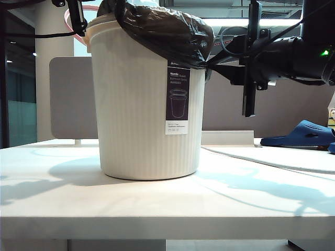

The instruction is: Open the ring lid of the trash can, pull out the black garbage bag inside, and place it on the table.

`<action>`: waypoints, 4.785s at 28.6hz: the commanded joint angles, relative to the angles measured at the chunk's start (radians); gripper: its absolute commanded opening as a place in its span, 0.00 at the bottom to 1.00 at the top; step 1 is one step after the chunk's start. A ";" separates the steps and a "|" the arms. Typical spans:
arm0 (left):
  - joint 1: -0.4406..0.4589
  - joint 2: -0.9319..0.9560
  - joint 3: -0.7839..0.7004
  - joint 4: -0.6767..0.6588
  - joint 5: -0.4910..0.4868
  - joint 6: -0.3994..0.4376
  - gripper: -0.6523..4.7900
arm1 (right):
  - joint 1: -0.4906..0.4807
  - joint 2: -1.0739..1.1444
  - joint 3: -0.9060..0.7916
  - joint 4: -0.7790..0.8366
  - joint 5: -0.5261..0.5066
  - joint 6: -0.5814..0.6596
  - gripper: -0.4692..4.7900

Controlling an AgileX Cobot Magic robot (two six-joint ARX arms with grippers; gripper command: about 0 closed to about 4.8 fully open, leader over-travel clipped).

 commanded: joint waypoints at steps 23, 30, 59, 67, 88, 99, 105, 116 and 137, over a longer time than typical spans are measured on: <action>0.000 -0.003 0.003 0.013 0.029 0.013 0.11 | -0.168 -0.084 -0.134 0.191 -0.125 0.011 0.09; 0.000 -0.003 0.003 0.014 0.029 0.012 0.11 | -0.167 -0.119 -0.051 0.191 -0.210 -0.026 0.09; 0.000 -0.003 0.153 -0.031 0.028 0.032 0.11 | -0.140 -0.130 0.276 0.092 -0.436 0.026 0.09; 0.000 -0.003 0.179 -0.076 0.045 0.054 0.11 | -0.140 -0.130 0.284 -0.023 -0.480 0.000 0.32; 0.000 -0.003 0.179 -0.076 0.071 0.053 0.11 | -0.268 -0.201 0.291 -0.288 -0.606 -0.135 0.56; 0.000 -0.003 0.179 -0.076 0.071 0.053 0.11 | -0.261 -0.369 0.291 -0.806 -0.517 -0.369 0.73; 0.000 -0.003 0.179 -0.076 0.071 0.053 0.11 | -0.183 -0.375 0.342 -0.868 -0.472 -0.372 0.75; 0.000 -0.003 0.179 -0.076 0.078 0.053 0.11 | -0.140 -0.374 0.460 -1.218 -0.314 -0.553 0.62; 0.000 -0.003 0.179 -0.076 0.065 0.062 0.11 | -0.140 -0.372 0.464 -1.138 -0.304 -0.553 0.08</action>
